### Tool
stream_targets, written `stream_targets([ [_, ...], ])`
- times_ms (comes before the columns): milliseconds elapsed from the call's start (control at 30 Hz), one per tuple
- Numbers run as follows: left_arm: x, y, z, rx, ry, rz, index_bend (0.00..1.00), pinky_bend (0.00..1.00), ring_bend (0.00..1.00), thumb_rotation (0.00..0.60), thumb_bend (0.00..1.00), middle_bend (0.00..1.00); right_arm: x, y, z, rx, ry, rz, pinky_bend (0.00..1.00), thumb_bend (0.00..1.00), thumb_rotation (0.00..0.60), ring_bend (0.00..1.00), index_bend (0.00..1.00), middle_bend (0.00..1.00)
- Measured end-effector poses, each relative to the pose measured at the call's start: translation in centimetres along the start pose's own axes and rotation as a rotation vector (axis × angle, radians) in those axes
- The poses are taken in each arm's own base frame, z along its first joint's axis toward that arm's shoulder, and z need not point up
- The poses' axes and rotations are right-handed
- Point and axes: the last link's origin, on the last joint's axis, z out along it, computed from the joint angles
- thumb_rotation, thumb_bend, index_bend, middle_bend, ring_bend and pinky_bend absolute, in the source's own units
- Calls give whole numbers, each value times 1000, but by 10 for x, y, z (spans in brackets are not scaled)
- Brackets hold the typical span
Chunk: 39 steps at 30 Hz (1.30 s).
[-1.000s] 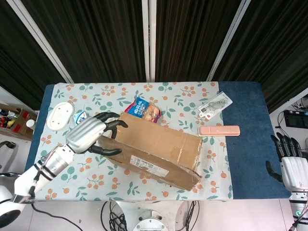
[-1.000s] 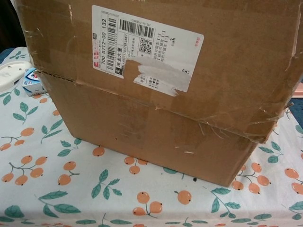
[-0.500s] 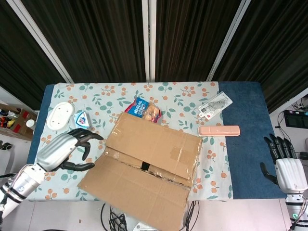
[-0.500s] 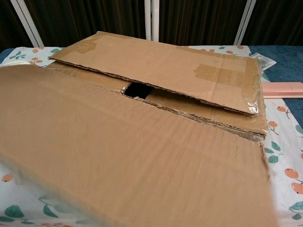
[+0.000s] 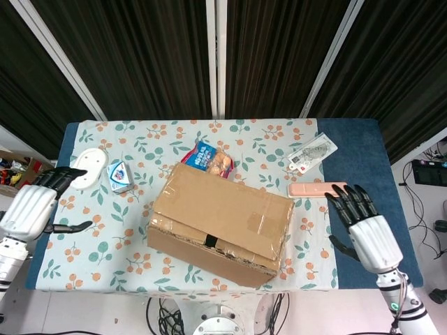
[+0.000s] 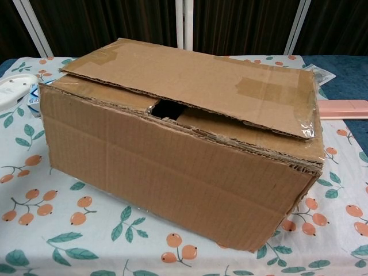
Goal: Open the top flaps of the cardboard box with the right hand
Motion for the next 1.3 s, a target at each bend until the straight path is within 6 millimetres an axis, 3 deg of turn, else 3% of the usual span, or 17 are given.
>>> stream_targets([
  [200,-22,-48,-26,159,14,-19,149,187,130,455,0,171,3,-44,30,130,-31,-18,0,30,600,0,0,0],
  [300,-32,-63,-37,205,9,-44,148,187,131,454,0,171,1,-62,45,164,-53,-22,0,30,600,0,0,0],
  [667,-41,-80,-50,243,2,-88,149,187,131,453,0,171,-14,-124,90,197,-213,-1,0,40,600,0,0,0],
  [867,-43,-83,-51,246,-9,-97,149,187,130,457,0,171,-13,-168,99,257,-267,9,0,47,600,0,0,0],
  [1000,-44,-83,-50,242,-11,-104,149,187,130,455,0,171,-13,-180,97,266,-286,27,0,48,600,0,0,0],
  [1300,-46,-82,-49,236,-20,-105,149,187,130,456,0,171,-20,-179,95,244,-301,5,0,70,600,0,0,0],
])
